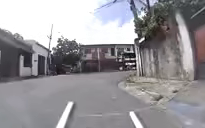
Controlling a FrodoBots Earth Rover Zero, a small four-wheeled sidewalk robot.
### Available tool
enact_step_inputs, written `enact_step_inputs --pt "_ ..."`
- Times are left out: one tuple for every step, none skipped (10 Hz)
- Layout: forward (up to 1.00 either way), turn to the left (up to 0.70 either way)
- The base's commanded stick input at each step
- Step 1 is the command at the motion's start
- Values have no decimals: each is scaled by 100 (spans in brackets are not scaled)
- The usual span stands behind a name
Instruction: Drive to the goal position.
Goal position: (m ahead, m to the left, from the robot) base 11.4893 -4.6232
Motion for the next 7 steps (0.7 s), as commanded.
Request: enact_step_inputs --pt "100 0" --pt "100 0" --pt "100 0" --pt "100 0" --pt "100 0" --pt "100 0" --pt "100 0"
